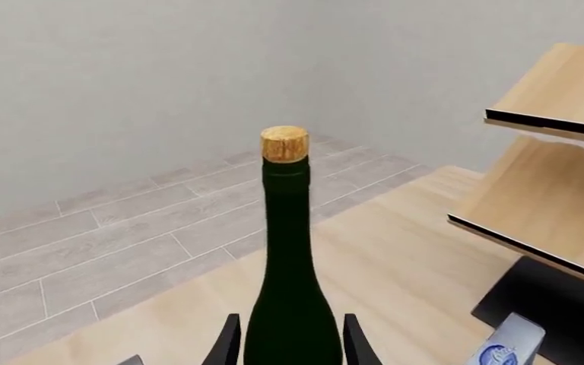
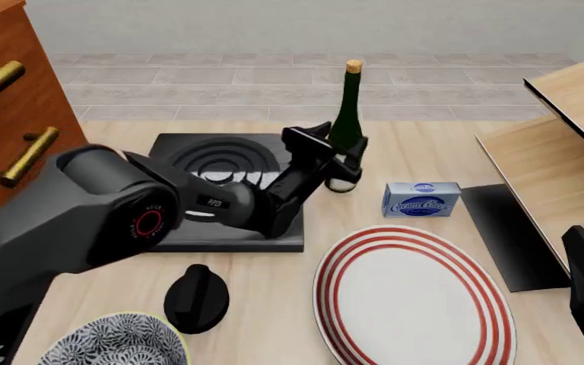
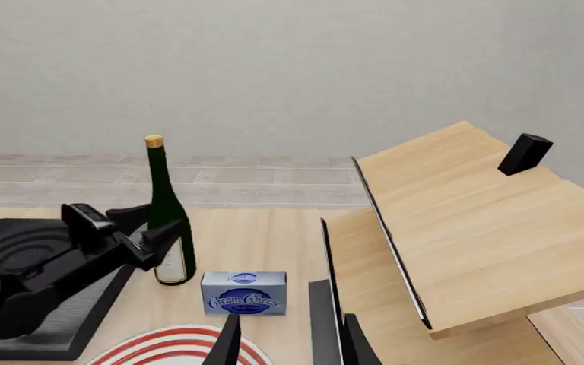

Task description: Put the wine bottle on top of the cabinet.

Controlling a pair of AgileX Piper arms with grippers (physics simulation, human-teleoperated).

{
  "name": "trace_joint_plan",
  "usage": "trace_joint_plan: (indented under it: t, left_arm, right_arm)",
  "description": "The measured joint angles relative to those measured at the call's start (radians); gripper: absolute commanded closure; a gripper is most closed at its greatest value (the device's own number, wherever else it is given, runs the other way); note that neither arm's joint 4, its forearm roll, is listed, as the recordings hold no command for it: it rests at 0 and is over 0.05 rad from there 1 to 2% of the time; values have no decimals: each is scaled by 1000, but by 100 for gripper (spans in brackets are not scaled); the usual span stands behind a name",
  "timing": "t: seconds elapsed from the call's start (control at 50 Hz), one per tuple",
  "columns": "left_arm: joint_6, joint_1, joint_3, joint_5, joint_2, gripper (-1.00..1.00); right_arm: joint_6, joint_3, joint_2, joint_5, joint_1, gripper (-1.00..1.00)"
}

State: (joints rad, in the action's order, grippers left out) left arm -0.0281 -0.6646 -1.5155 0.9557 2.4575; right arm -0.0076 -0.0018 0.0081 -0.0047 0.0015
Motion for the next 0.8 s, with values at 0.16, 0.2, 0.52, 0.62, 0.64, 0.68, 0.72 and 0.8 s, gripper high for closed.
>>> trace_joint_plan:
  t: [0.16,0.2,0.52,0.62,0.64,0.68,0.72,0.8]
  left_arm:
    - [-3,2,-50,-23,29,-100]
    - [-4,3,-65,-30,37,-100]
    - [-4,11,-193,-100,103,100]
    - [2,13,-202,-107,106,100]
    - [3,13,-202,-107,106,100]
    - [4,13,-199,-106,104,100]
    - [5,12,-193,-104,101,100]
    - [6,11,-176,-98,88,100]
  right_arm:
    - [0,0,0,0,0,-100]
    - [0,0,0,0,0,-100]
    - [0,0,0,0,0,-100]
    - [0,0,0,0,0,-100]
    - [0,0,0,0,0,-100]
    - [0,0,0,0,0,-100]
    - [0,0,0,0,0,-100]
    - [0,0,0,0,0,-100]
